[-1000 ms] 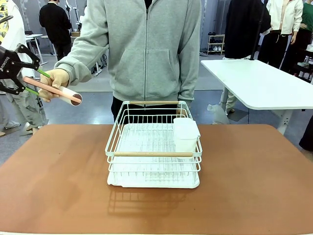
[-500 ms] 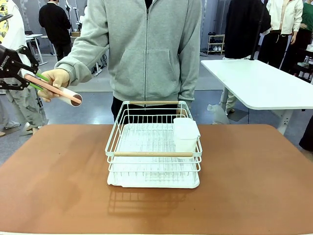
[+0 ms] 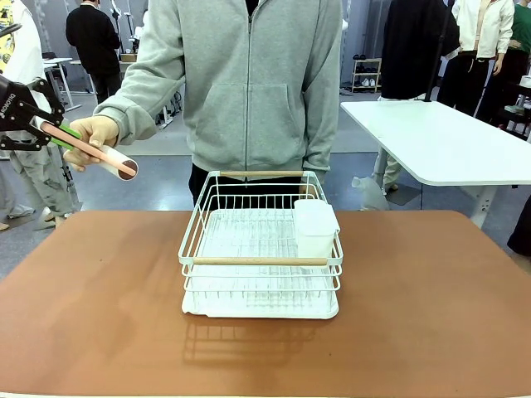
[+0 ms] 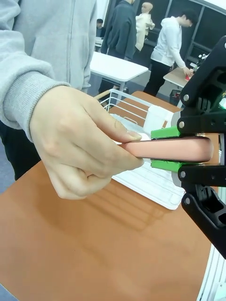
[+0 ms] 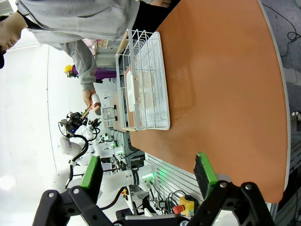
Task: Clean the table.
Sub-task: Pick up the Lint Roller when the human hands it over.
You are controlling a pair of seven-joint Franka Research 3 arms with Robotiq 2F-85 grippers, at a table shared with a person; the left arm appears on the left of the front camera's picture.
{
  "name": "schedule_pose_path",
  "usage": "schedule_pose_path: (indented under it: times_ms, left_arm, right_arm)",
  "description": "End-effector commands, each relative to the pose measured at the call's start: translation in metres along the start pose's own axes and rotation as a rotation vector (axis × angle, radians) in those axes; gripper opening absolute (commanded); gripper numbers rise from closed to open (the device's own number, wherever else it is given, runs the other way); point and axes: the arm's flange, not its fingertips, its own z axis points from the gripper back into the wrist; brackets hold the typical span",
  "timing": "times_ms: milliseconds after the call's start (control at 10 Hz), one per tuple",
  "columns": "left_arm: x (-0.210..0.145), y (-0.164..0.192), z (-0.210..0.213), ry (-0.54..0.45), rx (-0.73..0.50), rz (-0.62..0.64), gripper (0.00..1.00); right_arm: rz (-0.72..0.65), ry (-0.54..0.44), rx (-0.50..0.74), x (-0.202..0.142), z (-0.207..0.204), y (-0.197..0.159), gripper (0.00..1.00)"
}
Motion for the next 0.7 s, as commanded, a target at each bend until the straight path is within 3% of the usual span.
schedule_pose_path:
  times_ms: [0, 600]
  left_arm:
    - [-0.0001, 0.0009, -0.0025, -0.028, -0.006, -0.033, 0.02]
    - [-0.0001, -0.0005, -0.0002, -0.003, -0.001, -0.007, 0.00]
  right_arm:
    - [-0.013, 0.000, -0.012, -0.0010, 0.0024, 0.0058, 1.00]
    - [-0.013, 0.000, -0.012, -0.0010, 0.0024, 0.0058, 1.00]
